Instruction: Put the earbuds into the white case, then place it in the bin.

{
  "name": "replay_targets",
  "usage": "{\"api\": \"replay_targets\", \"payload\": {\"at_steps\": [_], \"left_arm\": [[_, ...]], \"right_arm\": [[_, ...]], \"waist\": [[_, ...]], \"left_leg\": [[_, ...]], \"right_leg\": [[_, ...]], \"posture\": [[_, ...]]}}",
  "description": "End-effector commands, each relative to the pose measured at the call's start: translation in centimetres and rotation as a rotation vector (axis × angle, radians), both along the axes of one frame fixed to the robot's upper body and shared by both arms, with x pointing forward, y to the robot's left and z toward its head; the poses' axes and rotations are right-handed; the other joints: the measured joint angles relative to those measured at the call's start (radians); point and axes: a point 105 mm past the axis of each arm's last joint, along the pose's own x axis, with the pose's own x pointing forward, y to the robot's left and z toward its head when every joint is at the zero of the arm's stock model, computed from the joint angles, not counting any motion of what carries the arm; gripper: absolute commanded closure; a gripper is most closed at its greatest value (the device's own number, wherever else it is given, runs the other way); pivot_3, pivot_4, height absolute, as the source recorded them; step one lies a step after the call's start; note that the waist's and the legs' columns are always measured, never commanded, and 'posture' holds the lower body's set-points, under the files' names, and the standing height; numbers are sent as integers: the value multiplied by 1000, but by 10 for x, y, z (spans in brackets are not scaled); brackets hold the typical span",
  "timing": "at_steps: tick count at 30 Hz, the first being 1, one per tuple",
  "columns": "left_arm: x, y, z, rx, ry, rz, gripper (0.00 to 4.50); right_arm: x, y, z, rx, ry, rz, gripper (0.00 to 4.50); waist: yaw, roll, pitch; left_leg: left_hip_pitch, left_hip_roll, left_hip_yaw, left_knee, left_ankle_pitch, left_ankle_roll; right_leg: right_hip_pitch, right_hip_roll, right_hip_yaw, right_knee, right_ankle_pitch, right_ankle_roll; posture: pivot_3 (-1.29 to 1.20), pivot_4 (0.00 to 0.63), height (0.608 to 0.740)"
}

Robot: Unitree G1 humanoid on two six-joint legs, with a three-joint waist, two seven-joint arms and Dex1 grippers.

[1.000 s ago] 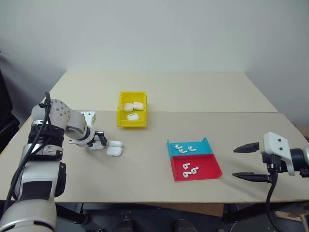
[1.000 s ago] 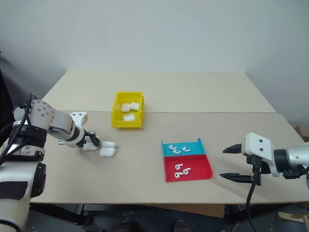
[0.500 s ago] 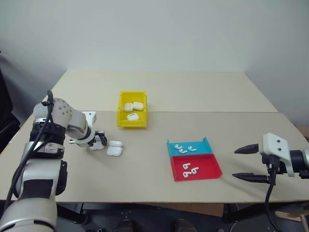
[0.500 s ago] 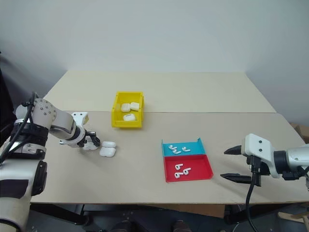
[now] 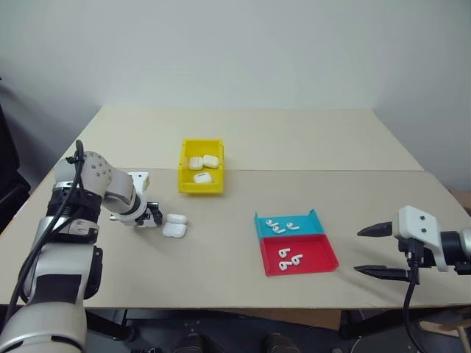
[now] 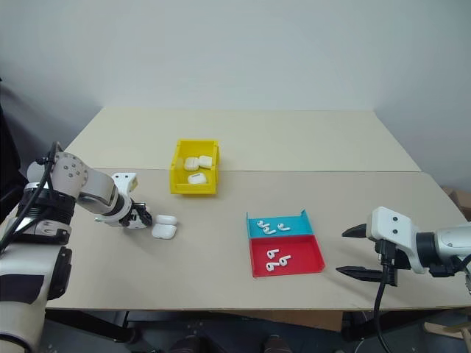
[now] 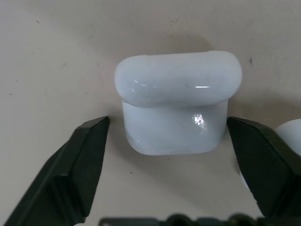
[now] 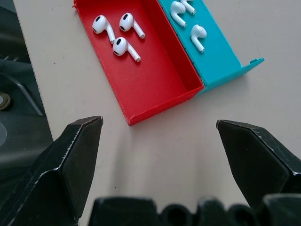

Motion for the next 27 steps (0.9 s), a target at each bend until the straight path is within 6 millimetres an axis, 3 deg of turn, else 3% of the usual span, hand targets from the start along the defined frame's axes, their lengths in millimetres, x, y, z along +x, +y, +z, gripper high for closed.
{"api": "replay_targets", "payload": {"at_steps": [1,7,16,19,22,27], "left_arm": [[1,3,6,-2,-24,7,1744],[2,3,8,1,-41,8,1750],[2,14,63,190,-333,-51,1750],[-12,-7,96,198,-533,-233,1750],[-23,-31,109,221,-733,-383,1750],[-35,-73,104,98,-936,-598,1750]], "right_arm": [[1,1,9,-16,-39,3,0],[1,1,8,-12,-39,1,0],[2,2,20,-20,-62,13,0],[0,7,32,-62,-82,55,0],[-3,16,37,-99,-57,105,0],[-1,33,36,-272,-40,215,0]], "waist": [[0,0,0],[0,0,0],[-2,-1,1],[-5,-1,1],[0,-1,1],[3,0,0]], "left_leg": [[0,0,0,0,0,0],[0,0,0,0,0,0],[0,0,0,0,0,-1],[0,0,0,-1,0,-1],[0,0,0,-1,0,-3],[1,1,0,-1,1,-4]], "right_leg": [[0,0,0,0,0,0],[0,0,0,0,0,0],[0,0,0,0,0,0],[-1,0,1,0,0,0],[0,0,0,0,0,-1],[1,0,-1,0,0,-1]], "posture": [[0,150,740],[0,150,740],[0,150,740],[0,150,740],[0,150,740],[0,150,740]]}}
